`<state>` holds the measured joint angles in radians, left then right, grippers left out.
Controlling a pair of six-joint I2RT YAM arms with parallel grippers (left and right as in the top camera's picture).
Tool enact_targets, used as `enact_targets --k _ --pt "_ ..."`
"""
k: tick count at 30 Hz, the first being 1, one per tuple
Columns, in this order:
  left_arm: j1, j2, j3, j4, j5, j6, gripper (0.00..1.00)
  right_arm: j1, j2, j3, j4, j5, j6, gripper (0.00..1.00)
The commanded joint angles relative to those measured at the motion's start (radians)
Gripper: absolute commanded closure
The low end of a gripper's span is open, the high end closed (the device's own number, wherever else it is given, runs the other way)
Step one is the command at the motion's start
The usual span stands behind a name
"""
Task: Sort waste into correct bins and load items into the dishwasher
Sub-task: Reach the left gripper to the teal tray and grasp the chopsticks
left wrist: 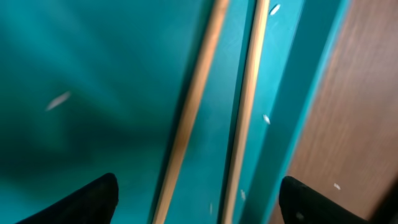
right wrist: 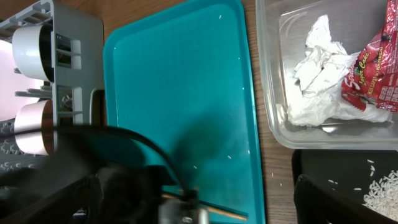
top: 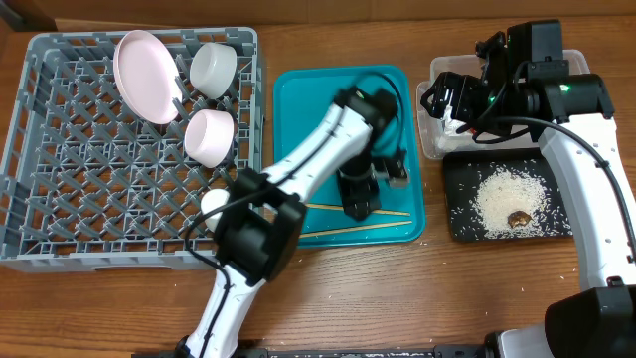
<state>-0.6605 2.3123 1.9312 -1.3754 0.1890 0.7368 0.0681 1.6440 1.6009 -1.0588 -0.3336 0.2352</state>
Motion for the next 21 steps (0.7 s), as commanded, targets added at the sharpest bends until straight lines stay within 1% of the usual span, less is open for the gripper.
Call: enact_targets --k 1,4,6,9,11,12,16,17,19,21 --pt "-0.001 0.019 -0.078 0.048 -0.051 0.080 0.14 0.003 -0.006 0.010 0.005 0.003 0.000 0.00" --pt "-0.001 0.019 -0.127 0.105 -0.057 0.094 0.16 0.003 -0.006 0.010 0.005 0.003 0.000 0.00" --pt "0.001 0.019 -0.150 0.138 -0.063 0.094 0.18 0.003 -0.006 0.010 0.006 0.003 0.000 0.00" --pt "0.003 0.019 -0.182 0.190 -0.073 0.094 0.28 0.003 -0.006 0.010 0.005 0.003 0.000 0.00" --pt "0.004 0.019 -0.205 0.232 -0.073 0.094 0.43 0.003 -0.006 0.010 0.005 0.003 0.000 0.00" --pt "0.004 0.019 -0.221 0.254 -0.073 0.094 0.48 0.003 -0.006 0.010 0.005 0.003 0.000 0.00" --pt "0.004 0.020 -0.295 0.329 -0.075 0.094 0.49 0.003 -0.006 0.010 0.005 0.003 0.000 0.00" --pt "0.004 0.020 -0.319 0.349 -0.084 0.094 0.55 0.003 -0.006 0.010 0.005 0.003 0.000 0.00" --pt "0.004 0.020 -0.351 0.371 -0.097 0.094 0.72 0.003 -0.006 0.010 0.005 0.003 0.000 0.00" --pt "0.006 0.020 -0.372 0.383 -0.110 0.093 0.76 0.003 -0.006 0.010 0.005 0.003 0.000 0.00"
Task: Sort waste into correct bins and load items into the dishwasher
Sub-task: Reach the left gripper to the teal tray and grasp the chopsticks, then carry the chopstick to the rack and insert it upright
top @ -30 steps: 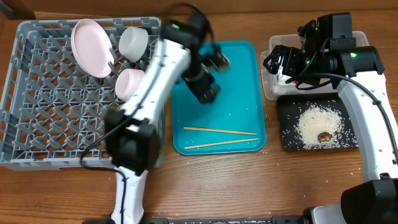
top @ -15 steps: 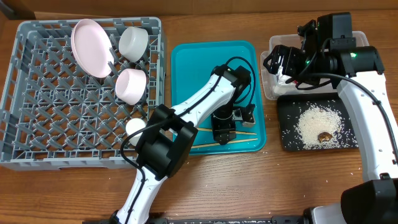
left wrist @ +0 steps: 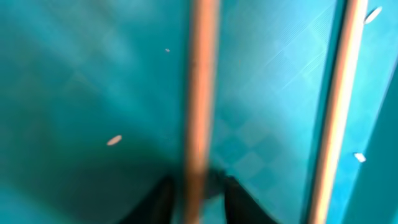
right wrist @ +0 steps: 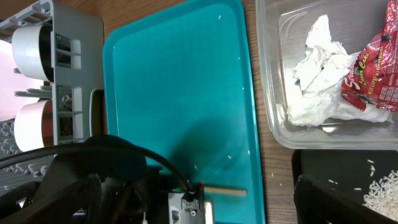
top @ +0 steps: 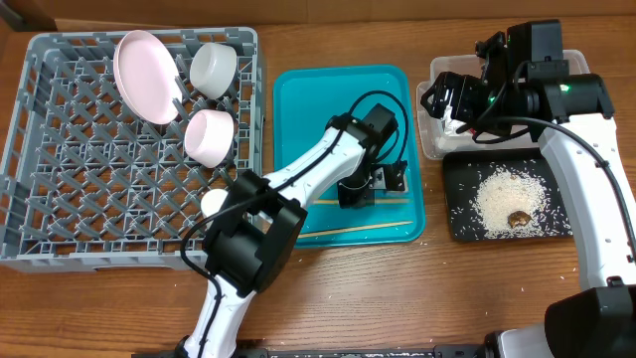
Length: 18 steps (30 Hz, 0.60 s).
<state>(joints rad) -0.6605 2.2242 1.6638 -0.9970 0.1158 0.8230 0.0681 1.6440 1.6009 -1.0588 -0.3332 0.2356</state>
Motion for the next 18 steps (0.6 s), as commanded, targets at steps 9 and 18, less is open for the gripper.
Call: enact_targets --k 9,18 --pt "0.005 0.108 -0.104 0.016 -0.101 -0.017 0.96 0.003 -0.006 0.010 0.005 0.003 0.000 0.00" --pt "0.017 0.099 0.030 0.008 -0.384 -0.341 0.96 0.003 -0.006 0.010 0.005 0.003 0.000 0.00"
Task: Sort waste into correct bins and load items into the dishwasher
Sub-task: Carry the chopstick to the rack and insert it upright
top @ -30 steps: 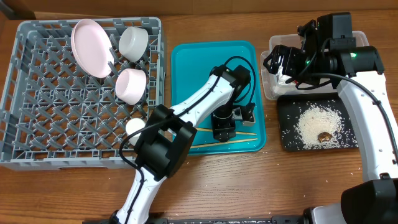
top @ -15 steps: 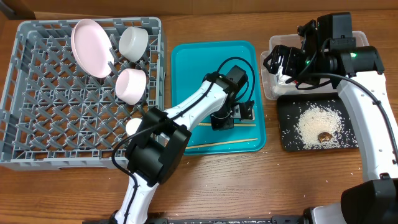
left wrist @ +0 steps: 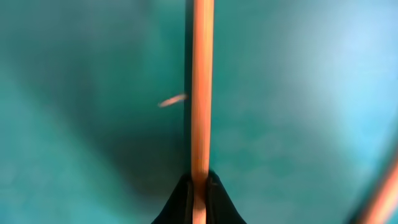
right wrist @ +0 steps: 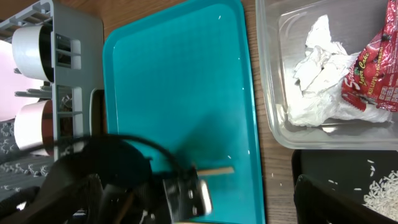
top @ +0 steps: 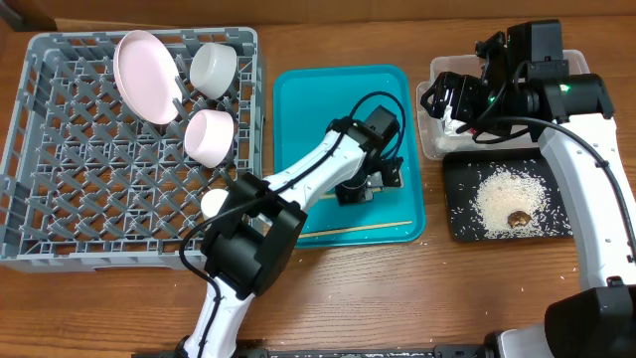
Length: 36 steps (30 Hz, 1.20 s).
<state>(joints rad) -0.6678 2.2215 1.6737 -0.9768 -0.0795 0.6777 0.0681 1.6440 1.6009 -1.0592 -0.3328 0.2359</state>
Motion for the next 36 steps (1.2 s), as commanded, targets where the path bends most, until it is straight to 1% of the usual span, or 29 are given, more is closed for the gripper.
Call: enact_targets --k 1,4,5,8,10,15,19,21,23,31,36 --pt "0.033 0.100 0.061 -0.028 -0.182 -0.237 0.96 0.003 -0.006 0.010 0.006 0.003 -0.001 0.00" --pt "0.070 0.084 0.182 -0.068 -0.155 -0.370 0.96 0.003 -0.006 0.010 0.006 0.003 -0.001 0.00" --pt "0.097 0.072 0.246 -0.089 -0.133 -0.459 0.96 0.003 -0.006 0.010 0.006 0.003 -0.001 0.00" --pt "0.149 0.056 0.364 -0.133 -0.094 -0.628 0.96 0.003 -0.006 0.010 0.006 0.003 -0.001 0.00" --pt "0.181 0.050 0.455 -0.174 -0.095 -0.737 0.96 0.003 -0.006 0.010 0.006 0.003 -0.001 0.00" --pt "0.249 0.049 0.638 -0.229 -0.096 -0.865 0.96 0.003 -0.006 0.010 0.006 0.003 -0.001 0.00" --pt "0.314 0.049 0.726 -0.231 -0.096 -0.964 0.96 0.003 -0.006 0.010 0.006 0.003 -0.001 0.00" --pt "0.349 0.049 0.754 -0.232 -0.096 -0.994 0.96 0.003 -0.006 0.010 0.006 0.003 -0.001 0.00" --pt "0.380 0.049 0.770 -0.233 -0.097 -0.986 0.96 0.003 -0.006 0.010 0.006 0.003 -0.001 0.00" --pt "0.496 0.049 0.774 -0.240 -0.085 -0.861 0.96 0.003 -0.006 0.010 0.006 0.003 -0.001 0.00" --pt "0.517 0.050 0.750 -0.235 -0.058 -0.834 0.96 0.003 -0.006 0.010 0.006 0.003 -0.001 0.00"
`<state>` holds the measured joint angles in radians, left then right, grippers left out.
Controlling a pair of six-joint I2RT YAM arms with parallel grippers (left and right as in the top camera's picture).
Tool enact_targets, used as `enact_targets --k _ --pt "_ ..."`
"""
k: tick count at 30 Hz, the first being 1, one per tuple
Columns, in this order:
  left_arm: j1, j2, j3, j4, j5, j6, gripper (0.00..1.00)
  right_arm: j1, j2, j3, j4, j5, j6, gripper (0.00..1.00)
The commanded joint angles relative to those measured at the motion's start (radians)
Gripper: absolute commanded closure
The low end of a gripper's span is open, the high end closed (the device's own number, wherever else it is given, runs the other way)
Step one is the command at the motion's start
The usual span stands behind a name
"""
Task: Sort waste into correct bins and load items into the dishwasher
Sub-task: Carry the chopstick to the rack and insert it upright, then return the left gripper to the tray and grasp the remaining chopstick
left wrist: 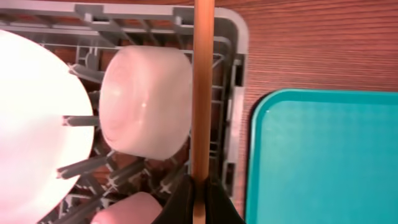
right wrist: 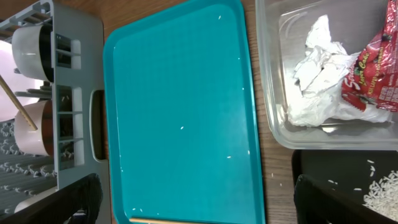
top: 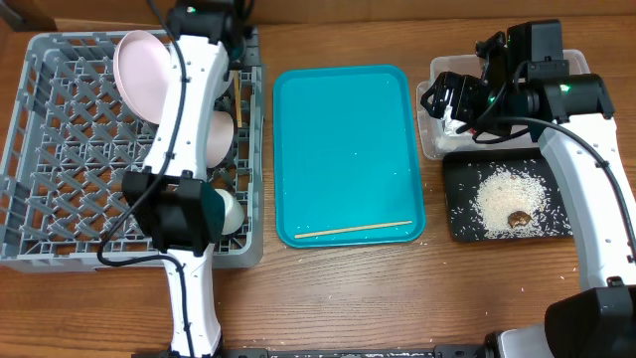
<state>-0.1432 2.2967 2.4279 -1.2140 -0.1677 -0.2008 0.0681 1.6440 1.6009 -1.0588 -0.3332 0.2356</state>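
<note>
My left gripper [left wrist: 200, 198] is shut on a wooden chopstick [left wrist: 202, 87], which it holds over the right edge of the grey dish rack [top: 60, 249], beside a pale cup [left wrist: 146, 102]. That chopstick also shows as a thin line in the overhead view [top: 237, 99]. A second chopstick [top: 353, 230] lies along the front of the teal tray [top: 343, 139]. A pink plate [top: 139, 65] and a pink cup [top: 211, 139] stand in the rack. My right gripper [right wrist: 196, 194] hangs open and empty above the tray's right side, next to the clear bin [right wrist: 273, 118].
The clear bin holds crumpled white tissue [right wrist: 317, 74] and a red wrapper [right wrist: 373, 68]. A black tray [top: 507, 199] with spilled rice and a brown scrap [top: 519, 218] lies in front of it. Rice grains dot the teal tray and the table.
My left gripper, shut on one chopstick, was low over the teal tray. It is now over the rack's back right corner with the chopstick still in it. The right arm has not moved.
My left gripper stood open over two chopstick at the tray's front. Then its fingers were closing round one of them, then shut on it just above the tray. Now that chopstick is held over the rack and one stays on the tray.
</note>
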Motion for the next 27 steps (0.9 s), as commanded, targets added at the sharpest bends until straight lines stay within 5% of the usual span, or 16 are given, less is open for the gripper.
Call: enact_targets --k 1,9,10,11,14,22,27 --pt "-0.008 -0.026 -0.014 0.006 0.030 0.045 0.96 0.003 -0.006 0.010 0.006 0.003 0.000 0.00" --pt "-0.008 -0.024 -0.104 0.051 0.030 0.043 0.90 0.003 -0.006 0.010 0.005 0.003 0.000 0.00" --pt "-0.008 -0.024 -0.110 0.051 0.030 0.043 0.78 0.003 -0.006 0.010 0.005 0.003 0.000 0.01" --pt "-0.006 -0.024 -0.115 0.051 0.030 0.043 0.54 0.003 -0.006 0.010 0.005 0.003 0.000 0.00" --pt "-0.005 -0.025 -0.115 0.053 0.030 0.042 0.25 0.003 -0.006 0.010 0.005 0.003 0.000 0.00" --pt "-0.056 -0.071 -0.003 -0.055 0.034 0.095 0.27 0.003 -0.006 0.010 0.006 0.003 0.000 0.00" --pt "-0.156 -0.108 0.019 -0.150 0.164 0.357 0.25 0.003 -0.006 0.010 0.005 0.003 0.000 0.00"
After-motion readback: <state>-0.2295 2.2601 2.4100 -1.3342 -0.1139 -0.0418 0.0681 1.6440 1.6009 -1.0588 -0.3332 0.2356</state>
